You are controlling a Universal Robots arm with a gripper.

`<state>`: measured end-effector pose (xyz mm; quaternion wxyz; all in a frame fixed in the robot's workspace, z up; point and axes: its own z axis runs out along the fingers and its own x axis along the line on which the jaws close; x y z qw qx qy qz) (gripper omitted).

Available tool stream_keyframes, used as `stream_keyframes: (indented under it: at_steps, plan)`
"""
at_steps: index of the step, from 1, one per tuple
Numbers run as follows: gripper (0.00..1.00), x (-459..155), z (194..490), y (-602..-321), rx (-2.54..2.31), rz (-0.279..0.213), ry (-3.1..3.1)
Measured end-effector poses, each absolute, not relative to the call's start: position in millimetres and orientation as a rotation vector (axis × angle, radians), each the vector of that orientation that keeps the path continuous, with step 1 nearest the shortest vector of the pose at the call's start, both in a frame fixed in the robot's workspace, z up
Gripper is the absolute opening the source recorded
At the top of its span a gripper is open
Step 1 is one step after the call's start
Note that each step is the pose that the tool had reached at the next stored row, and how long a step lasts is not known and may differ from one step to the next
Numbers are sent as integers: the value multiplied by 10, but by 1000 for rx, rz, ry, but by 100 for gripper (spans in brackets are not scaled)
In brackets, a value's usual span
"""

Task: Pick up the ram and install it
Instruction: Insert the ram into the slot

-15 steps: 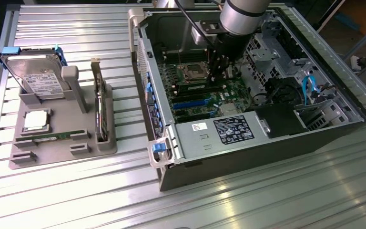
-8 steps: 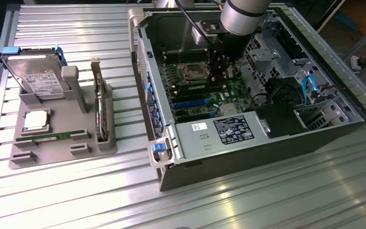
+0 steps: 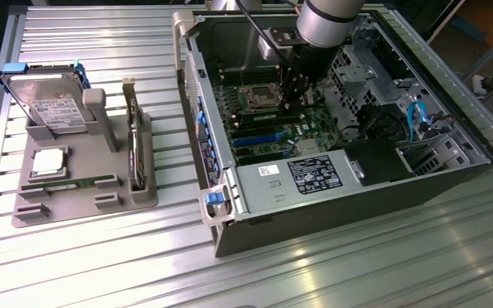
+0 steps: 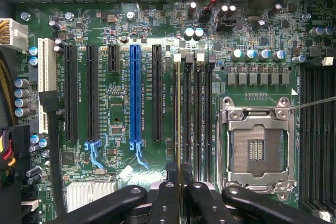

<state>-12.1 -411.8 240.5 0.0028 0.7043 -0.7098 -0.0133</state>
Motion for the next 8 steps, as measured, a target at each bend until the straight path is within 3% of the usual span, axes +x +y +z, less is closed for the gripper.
stream_keyframes:
  at_steps: [8]
  plan:
    - [12,-121,2396,-4116,2209,-42,-2226]
